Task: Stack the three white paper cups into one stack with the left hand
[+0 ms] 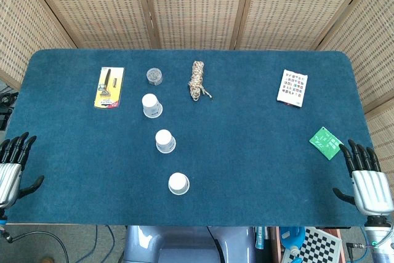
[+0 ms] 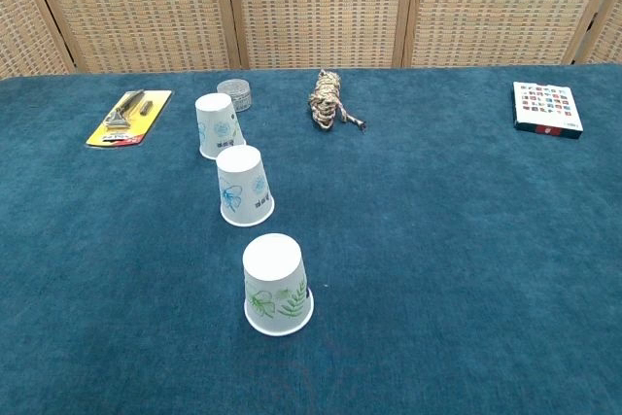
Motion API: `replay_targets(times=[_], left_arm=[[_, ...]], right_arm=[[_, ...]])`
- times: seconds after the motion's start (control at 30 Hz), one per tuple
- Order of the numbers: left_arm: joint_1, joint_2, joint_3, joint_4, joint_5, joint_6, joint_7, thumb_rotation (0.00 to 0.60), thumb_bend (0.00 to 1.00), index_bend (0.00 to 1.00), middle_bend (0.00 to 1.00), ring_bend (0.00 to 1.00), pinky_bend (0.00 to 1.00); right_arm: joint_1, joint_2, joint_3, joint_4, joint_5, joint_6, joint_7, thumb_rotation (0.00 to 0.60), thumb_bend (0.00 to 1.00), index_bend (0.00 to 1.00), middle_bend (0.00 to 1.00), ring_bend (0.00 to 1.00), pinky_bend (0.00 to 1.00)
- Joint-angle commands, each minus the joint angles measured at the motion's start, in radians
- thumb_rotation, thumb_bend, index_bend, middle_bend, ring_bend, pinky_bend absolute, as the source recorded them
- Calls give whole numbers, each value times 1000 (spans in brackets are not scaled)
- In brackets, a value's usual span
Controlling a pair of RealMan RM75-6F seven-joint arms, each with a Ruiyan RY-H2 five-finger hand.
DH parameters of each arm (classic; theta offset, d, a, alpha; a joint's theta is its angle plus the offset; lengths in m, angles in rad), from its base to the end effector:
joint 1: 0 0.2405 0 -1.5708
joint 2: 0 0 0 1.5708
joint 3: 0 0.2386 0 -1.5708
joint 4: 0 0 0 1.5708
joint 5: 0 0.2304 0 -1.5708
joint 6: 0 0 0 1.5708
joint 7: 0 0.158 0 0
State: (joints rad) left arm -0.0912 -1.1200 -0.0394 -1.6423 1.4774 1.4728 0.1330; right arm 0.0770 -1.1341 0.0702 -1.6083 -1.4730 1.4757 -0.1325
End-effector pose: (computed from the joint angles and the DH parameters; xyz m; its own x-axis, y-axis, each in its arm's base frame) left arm -0.3002 0.1943 0.1272 0.4854 0.0256 0.8739 0.8742 0.0023 -0.4856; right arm -0.3066 -0.1976 0.1318 0.4997 0.0016 0.8662 -0.8660 0.0242 0.4995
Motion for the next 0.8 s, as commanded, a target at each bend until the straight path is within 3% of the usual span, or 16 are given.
replay_targets(times=[0.03, 0.23, 0.33, 0.57, 0.8], left_arm=[[1, 0, 1, 1, 0, 0, 1, 600, 288, 0, 0, 0, 0], [1, 2, 6, 2, 13, 2, -8, 600, 289, 0, 0, 0, 0], [-37, 15, 34, 14, 97, -41, -41, 600, 289, 0, 0, 0, 0], [-214, 23, 85, 83, 378, -160, -140, 600, 230, 0, 0, 0, 0], [-369, -21, 72, 68, 482, -275, -156, 600, 226, 0, 0, 0, 0]], right_arm=[[-1, 1, -1, -2, -2, 2, 1, 600, 0, 41, 0, 0, 0], [-1, 0, -4, -4, -8, 2, -3, 600, 0, 41, 0, 0, 0], [1, -1, 1, -5, -2, 3, -10, 600, 0, 41, 0, 0, 0], [8, 0, 22, 3, 38, -14, -6, 600, 0, 41, 0, 0, 0], [7, 7, 33, 0, 54, -9, -2, 600, 0, 41, 0, 0, 0]])
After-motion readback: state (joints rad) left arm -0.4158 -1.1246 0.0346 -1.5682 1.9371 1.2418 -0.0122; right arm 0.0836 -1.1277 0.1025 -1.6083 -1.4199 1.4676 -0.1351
